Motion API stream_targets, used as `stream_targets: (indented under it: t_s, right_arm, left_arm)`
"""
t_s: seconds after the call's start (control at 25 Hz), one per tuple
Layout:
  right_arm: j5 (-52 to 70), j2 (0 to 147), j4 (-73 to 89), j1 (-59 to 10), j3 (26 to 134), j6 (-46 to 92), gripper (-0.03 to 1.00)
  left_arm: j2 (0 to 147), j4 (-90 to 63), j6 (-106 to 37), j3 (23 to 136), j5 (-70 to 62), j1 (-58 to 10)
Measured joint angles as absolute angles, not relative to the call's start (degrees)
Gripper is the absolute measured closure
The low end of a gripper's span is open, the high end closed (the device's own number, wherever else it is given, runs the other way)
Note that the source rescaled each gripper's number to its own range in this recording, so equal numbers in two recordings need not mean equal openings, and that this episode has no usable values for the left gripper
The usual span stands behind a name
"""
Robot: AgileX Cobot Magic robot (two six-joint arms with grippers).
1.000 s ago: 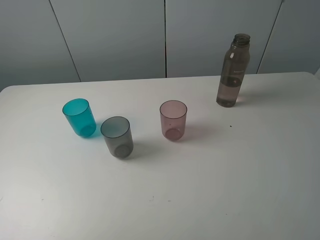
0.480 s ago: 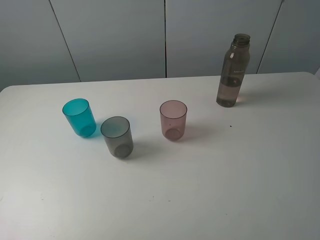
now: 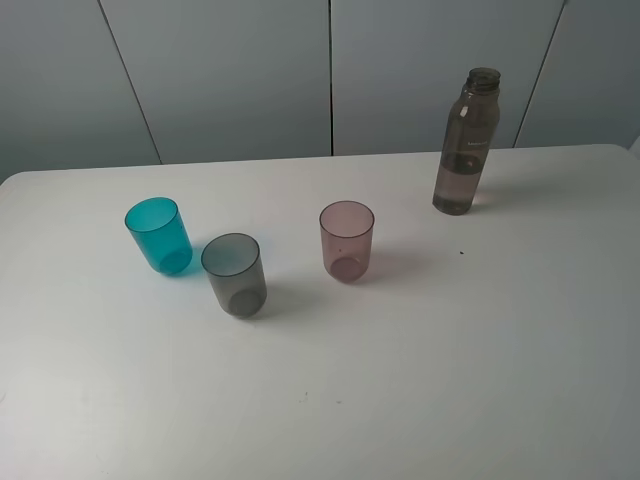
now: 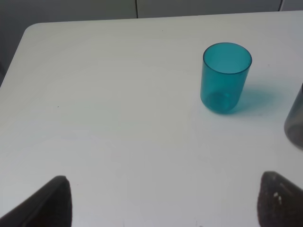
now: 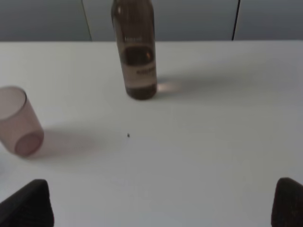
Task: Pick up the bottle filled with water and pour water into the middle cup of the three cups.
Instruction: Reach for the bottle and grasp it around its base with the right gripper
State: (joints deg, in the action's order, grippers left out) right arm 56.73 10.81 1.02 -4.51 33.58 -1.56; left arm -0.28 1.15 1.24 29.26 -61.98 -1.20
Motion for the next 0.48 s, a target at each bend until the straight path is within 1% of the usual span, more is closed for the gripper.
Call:
stream_targets:
  t_s: [0.24, 0.48]
  right_arm:
    - [45.2, 27.3, 1.0, -4.5, 44.3, -1.7, -0.03]
    - [33.3, 42.6, 1.0, -4.5, 49.5, 0.3, -0.03]
  left_arm:
    - [-0.3, 1.2, 1.2, 29.3, -62.0, -1.2]
    - [-0.3, 1.2, 1.2, 29.3, -62.0, -1.2]
